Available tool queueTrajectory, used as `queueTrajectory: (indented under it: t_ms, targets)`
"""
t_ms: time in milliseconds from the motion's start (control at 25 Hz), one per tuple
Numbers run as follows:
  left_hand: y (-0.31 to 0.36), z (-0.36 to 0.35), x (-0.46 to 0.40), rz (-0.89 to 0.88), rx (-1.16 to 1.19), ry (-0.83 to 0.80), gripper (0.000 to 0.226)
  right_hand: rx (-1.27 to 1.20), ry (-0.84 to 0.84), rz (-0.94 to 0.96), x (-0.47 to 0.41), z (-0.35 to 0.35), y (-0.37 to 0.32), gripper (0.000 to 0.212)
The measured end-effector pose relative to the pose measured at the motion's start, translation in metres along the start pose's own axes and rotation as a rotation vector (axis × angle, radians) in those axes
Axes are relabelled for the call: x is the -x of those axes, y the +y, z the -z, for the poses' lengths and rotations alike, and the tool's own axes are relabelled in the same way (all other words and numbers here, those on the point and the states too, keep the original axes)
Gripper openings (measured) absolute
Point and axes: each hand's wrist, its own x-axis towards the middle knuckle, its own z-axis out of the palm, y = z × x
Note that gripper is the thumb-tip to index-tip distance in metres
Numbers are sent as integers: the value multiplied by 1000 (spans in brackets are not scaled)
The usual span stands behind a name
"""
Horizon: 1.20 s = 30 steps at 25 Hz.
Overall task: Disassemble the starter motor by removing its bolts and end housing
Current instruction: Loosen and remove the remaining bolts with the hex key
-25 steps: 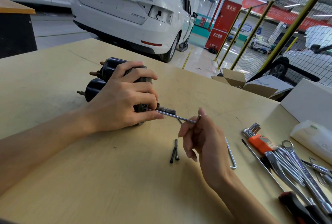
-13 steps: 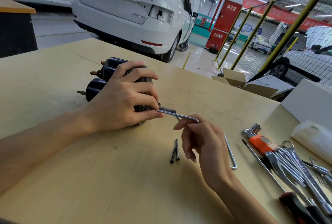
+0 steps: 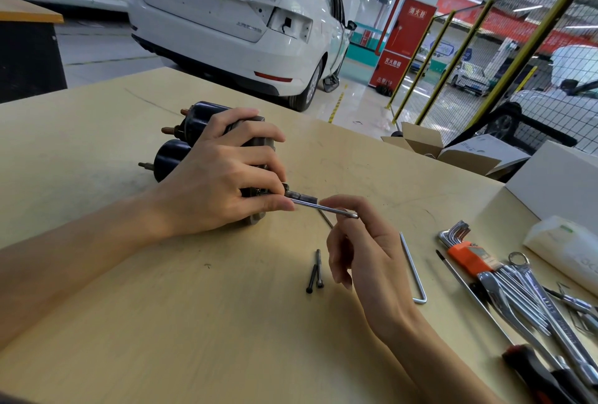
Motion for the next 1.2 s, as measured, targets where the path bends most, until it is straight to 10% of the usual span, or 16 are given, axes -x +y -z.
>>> queueTrajectory:
  t_ms: [1200]
  targets:
    - [4,3,0,31,16,-20,21,-71,58,-60,-3,-1,2,37]
